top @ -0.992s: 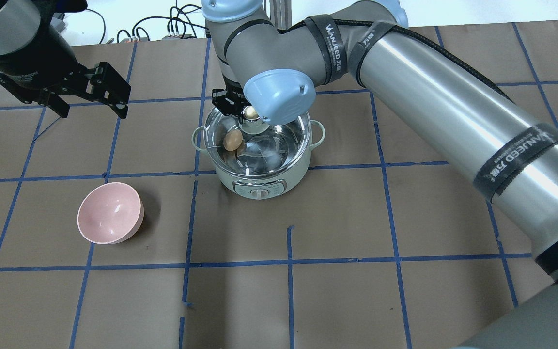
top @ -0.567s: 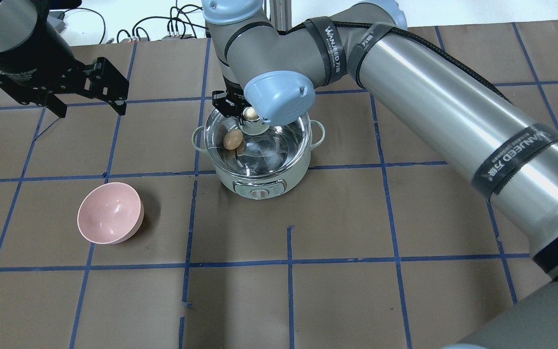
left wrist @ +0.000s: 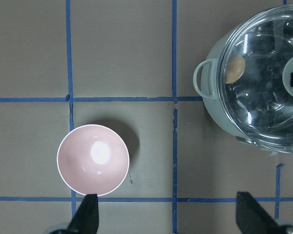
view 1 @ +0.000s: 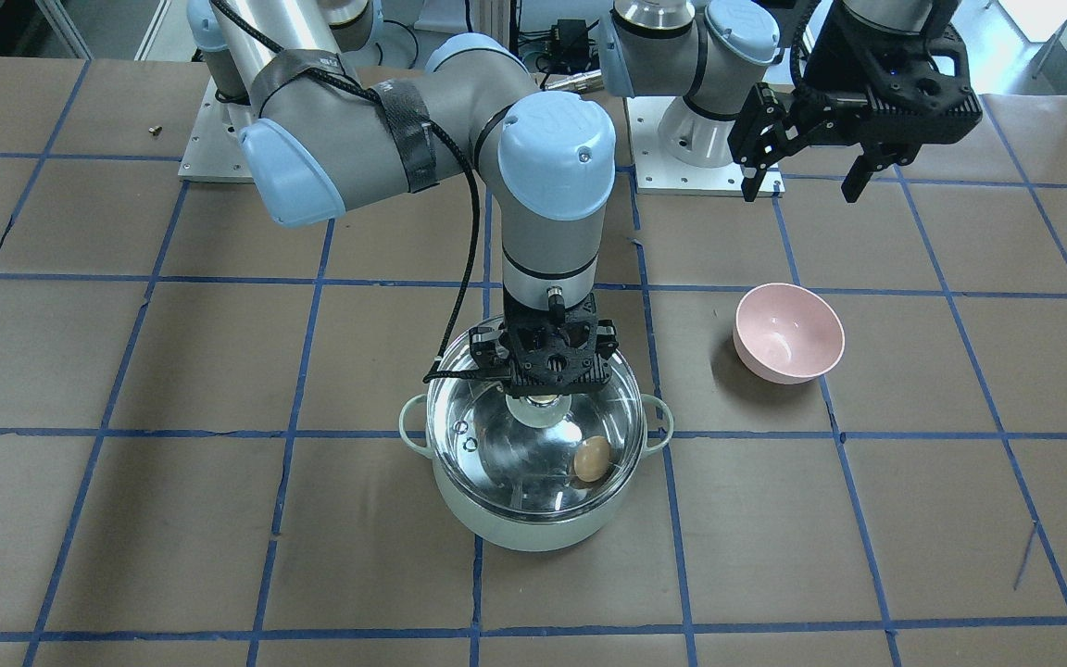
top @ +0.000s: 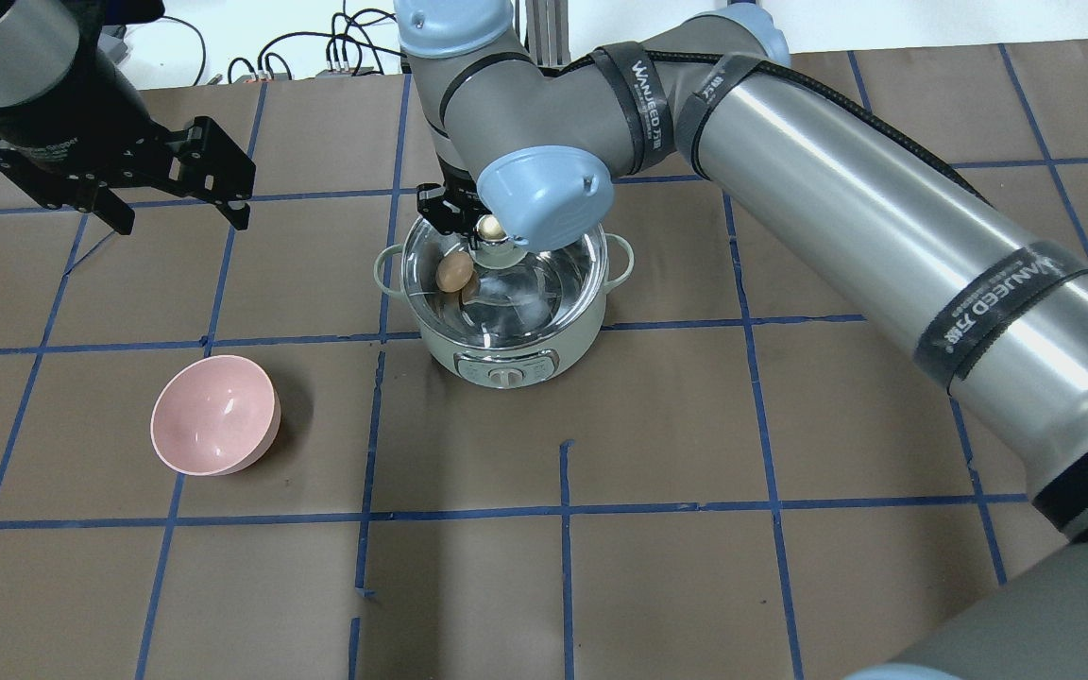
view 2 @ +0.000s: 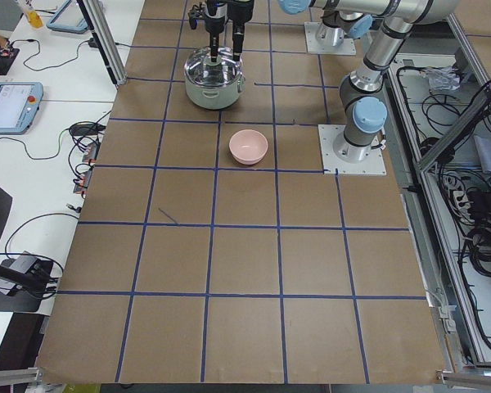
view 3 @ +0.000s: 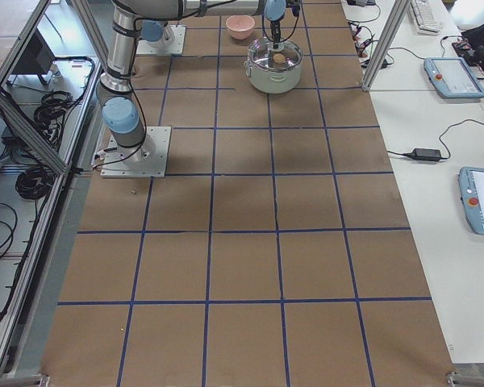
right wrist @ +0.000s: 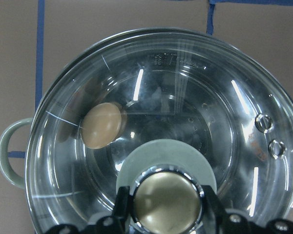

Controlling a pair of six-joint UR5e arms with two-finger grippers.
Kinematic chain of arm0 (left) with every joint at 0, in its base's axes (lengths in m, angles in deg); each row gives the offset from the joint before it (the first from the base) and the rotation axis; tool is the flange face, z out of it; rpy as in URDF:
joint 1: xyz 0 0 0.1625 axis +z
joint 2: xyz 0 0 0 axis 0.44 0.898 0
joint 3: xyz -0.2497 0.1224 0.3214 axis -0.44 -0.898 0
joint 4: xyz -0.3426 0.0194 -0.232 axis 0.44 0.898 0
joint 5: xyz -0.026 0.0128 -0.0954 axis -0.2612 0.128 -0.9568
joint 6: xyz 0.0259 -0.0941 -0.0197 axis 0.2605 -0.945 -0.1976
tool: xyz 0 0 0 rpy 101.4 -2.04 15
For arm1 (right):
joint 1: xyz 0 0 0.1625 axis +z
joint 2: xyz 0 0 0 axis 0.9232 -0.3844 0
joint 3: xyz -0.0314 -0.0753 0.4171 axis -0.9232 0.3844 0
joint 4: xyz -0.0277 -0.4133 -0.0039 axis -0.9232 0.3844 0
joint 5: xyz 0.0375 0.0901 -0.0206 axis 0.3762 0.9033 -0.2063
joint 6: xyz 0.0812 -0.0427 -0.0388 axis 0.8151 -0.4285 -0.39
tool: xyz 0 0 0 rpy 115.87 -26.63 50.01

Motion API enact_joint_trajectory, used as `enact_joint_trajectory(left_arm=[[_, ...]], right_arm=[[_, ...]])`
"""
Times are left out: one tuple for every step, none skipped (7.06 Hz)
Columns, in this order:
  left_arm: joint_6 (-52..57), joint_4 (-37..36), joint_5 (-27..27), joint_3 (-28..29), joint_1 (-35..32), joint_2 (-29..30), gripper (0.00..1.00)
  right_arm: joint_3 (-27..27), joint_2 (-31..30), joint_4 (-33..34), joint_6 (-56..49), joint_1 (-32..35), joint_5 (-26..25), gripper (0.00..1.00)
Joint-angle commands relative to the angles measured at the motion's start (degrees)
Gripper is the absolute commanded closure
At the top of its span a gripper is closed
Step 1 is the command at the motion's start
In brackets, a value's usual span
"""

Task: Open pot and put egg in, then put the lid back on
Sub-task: 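Lower the lid onto the pot and hold it with the right gripper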

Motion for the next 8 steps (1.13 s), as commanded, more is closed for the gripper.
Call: enact_joint_trajectory(left_arm=[[0.15,0.22,0.09,-0.38,0.03,-0.01,0.0],[0.07,0.14,0.0,-0.38,-0.06,-0.01,0.0],[0.15,0.13,0.0,-0.38,-0.06,-0.01,0.0],[0.07,0.13,0.09,-0.38,-0.06,-0.01,0.0],[0.07,0.05,0.0,-0.38,-0.14,-0.01,0.0],[0.07,0.05,0.0,-0.29,0.03,-0.01,0.0],[0.07,0.13,0.09,-0.2,-0.06,-0.01,0.0],[0.07,0.22,0.09,-0.2,-0.14,-0.01,0.0]], right_arm=[[-0.66,0.03,1.65,-0.02,0.0,0.02,0.93],[-0.67,-0.06,1.65,0.07,0.0,0.11,0.93],[-0.75,-0.06,1.65,0.07,0.0,0.11,0.92],[-0.75,-0.06,1.65,0.25,0.0,0.11,0.86],[-0.75,0.02,1.65,0.07,0.0,0.02,0.6],[-0.75,0.11,1.65,-0.36,-0.09,0.02,0.14],[-0.75,-0.15,1.57,-0.37,-0.17,0.19,0.04],[-0.67,-0.5,1.56,-0.37,-0.61,0.63,0.01]])
